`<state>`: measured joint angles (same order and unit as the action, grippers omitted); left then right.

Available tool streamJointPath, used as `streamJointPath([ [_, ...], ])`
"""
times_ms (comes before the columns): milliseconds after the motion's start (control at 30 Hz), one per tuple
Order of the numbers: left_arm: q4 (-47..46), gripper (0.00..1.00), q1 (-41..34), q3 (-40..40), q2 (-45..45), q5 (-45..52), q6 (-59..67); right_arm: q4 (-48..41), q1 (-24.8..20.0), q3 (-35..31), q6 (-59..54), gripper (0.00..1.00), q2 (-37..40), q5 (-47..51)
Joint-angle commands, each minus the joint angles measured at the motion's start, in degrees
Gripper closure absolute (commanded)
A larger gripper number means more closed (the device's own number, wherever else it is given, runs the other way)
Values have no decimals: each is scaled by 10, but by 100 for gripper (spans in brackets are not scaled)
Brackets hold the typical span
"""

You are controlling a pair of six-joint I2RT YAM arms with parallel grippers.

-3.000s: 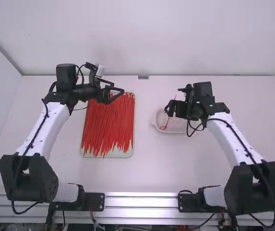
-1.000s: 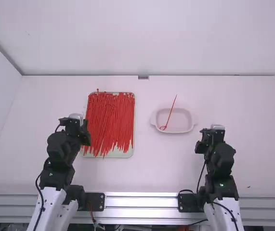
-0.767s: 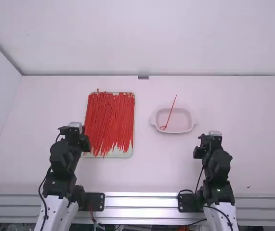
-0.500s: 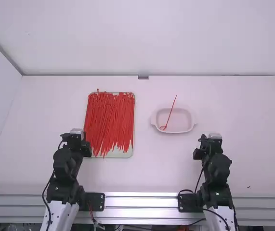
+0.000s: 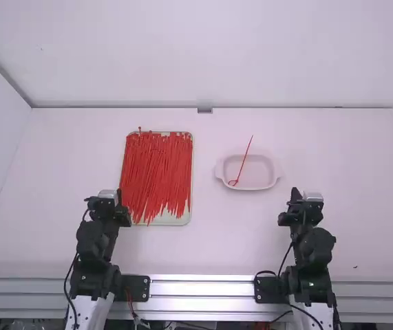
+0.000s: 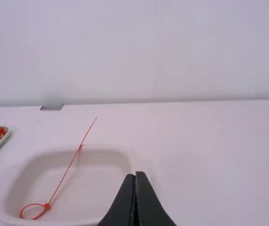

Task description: Fasten the cable tie

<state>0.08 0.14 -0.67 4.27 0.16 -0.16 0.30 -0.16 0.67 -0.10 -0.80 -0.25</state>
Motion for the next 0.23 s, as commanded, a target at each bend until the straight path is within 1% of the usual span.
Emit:
streamJointPath([
  [0,-1,100,-1,7,-18,-2,2,-3,2,-7,1,100,8,3],
  [200,-1,100,-1,7,-43,-2,2,-3,2,-7,1,100,8,3],
])
